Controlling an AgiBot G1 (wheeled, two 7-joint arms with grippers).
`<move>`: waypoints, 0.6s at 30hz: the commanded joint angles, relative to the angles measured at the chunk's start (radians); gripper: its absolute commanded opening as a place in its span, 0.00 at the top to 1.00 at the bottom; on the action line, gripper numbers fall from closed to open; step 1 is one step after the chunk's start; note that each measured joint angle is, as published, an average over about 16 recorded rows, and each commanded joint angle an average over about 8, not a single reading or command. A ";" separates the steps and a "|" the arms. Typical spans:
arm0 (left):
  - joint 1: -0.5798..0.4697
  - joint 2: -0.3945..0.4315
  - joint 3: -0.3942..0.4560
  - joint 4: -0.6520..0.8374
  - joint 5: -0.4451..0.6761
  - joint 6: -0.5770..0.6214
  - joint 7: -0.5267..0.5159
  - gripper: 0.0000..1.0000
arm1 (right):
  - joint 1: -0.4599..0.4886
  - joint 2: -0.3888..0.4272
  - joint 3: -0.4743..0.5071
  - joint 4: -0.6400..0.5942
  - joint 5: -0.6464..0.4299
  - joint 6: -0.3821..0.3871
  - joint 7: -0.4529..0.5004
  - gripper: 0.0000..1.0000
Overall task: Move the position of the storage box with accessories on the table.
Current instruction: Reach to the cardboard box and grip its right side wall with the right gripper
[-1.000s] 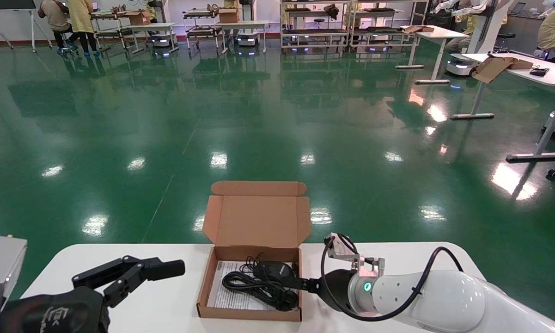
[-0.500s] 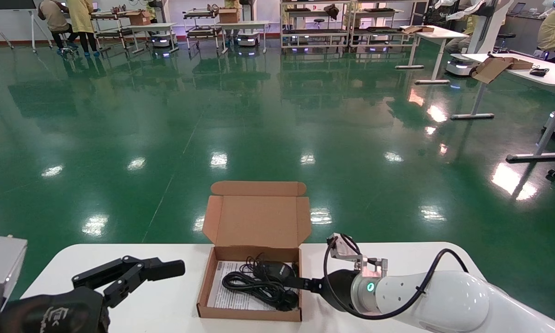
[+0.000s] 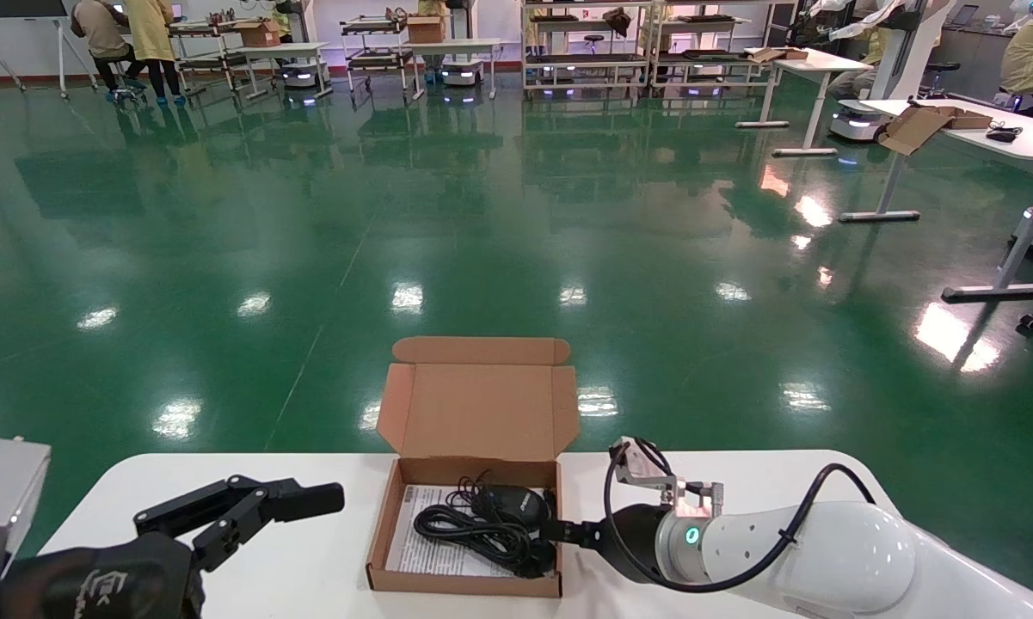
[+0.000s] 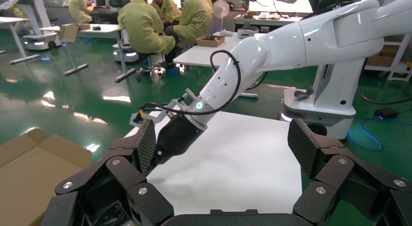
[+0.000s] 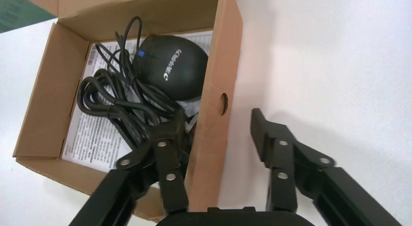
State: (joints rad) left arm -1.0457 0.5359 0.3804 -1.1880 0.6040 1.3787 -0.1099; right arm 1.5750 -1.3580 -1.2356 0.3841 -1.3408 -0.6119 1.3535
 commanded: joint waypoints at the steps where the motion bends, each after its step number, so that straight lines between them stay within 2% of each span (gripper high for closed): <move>1: 0.000 0.000 0.000 0.000 0.000 0.000 0.000 0.00 | 0.002 0.000 -0.003 -0.002 0.006 0.002 -0.003 1.00; 18: 0.000 0.000 0.000 0.000 0.000 0.000 0.000 0.00 | 0.003 0.005 -0.027 -0.035 0.045 -0.009 -0.033 1.00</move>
State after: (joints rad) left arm -1.0457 0.5359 0.3804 -1.1880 0.6040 1.3787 -0.1099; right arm 1.5815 -1.3519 -1.2609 0.3487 -1.2953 -0.6217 1.3152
